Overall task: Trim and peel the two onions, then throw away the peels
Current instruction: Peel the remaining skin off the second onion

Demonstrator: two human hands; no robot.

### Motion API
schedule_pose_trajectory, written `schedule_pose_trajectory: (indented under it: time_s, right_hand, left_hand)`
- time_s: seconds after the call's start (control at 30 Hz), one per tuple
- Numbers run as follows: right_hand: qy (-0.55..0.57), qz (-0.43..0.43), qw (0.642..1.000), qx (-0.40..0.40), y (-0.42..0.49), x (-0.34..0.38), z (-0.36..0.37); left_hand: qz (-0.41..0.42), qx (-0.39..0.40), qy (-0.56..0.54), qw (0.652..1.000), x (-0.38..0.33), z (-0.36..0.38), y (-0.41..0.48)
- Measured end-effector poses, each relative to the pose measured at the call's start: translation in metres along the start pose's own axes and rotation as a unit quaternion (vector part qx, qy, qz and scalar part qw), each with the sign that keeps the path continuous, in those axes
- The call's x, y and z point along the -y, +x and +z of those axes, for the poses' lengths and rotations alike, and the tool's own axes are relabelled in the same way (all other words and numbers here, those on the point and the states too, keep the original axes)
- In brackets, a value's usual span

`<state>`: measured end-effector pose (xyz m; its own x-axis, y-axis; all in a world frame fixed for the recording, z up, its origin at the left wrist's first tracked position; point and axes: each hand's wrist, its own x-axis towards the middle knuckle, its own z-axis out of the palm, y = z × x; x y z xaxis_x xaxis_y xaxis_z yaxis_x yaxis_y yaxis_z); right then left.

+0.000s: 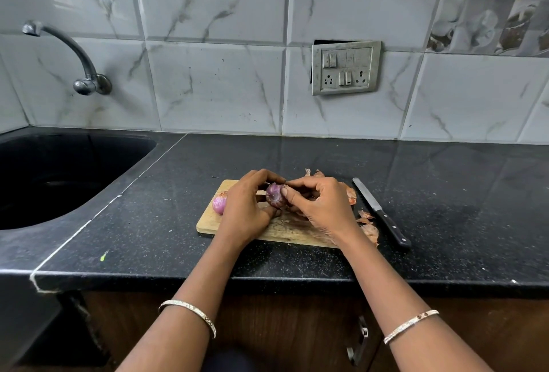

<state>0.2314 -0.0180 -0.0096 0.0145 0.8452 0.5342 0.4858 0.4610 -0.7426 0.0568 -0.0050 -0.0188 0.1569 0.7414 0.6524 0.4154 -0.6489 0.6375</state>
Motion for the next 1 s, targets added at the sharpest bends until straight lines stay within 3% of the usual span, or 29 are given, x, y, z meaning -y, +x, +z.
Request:
schedule_pose_trajectory:
  time_s: [0.23,0.6,0.83,1.0]
  right_hand:
    - [0.022,0.02,0.999,-0.016,-0.0028,0.0038,-0.0024]
    - [-0.039,-0.012,0.997,-0.072,0.0006,0.0028,-0.0039]
    - [-0.02,-0.019,0.999,0.029,0.0012,0.0046,-0.0009]
    - [0.01,-0.018,0.999,0.039,0.0029,-0.0016,-0.0034]
  left_hand:
    - [-0.02,0.005,-0.016,1.0,-0.002,-0.0003,-0.0001]
    - [-0.053,0.019,-0.041,0.998,-0.0062,-0.0008,-0.0005]
    - [-0.053,0.02,-0.049,0.997,-0.0027,0.0001,-0.0014]
    - [-0.078,0.043,-0.049,0.995,0.0009,0.0004,-0.0015]
